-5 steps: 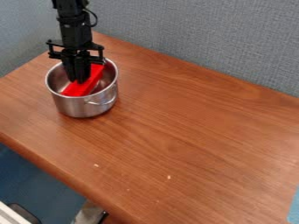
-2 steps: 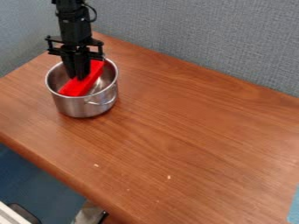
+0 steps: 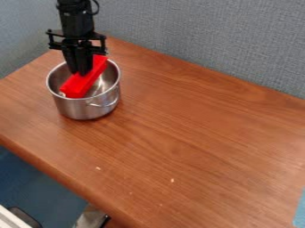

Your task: Move the red object from the metal pot to the table

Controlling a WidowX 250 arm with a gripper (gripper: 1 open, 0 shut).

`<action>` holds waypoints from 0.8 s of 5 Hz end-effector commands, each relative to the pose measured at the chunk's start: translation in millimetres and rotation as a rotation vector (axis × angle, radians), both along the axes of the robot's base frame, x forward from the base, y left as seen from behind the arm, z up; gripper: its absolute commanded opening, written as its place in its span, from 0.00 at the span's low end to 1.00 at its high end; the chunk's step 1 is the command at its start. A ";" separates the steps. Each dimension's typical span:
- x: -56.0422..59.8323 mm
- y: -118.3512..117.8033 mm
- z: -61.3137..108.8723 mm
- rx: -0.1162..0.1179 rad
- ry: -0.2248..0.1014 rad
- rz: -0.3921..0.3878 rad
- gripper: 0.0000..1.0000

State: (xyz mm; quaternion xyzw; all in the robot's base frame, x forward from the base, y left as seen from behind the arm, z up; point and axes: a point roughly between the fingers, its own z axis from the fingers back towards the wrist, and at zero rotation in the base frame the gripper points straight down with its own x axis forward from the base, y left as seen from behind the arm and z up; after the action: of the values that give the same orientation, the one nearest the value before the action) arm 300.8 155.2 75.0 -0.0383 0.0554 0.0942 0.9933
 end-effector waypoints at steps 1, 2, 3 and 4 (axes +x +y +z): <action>4.3 -2.2 30.3 0.038 -0.080 -0.009 0.00; 4.4 -3.6 30.3 0.038 -0.078 -0.013 0.00; 4.5 -5.0 30.7 0.038 -0.077 -0.017 0.00; 4.6 -6.3 31.1 0.038 -0.075 -0.021 0.00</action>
State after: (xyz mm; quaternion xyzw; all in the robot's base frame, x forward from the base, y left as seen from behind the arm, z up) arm 301.4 151.3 74.6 -0.0397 0.0598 0.0896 0.9934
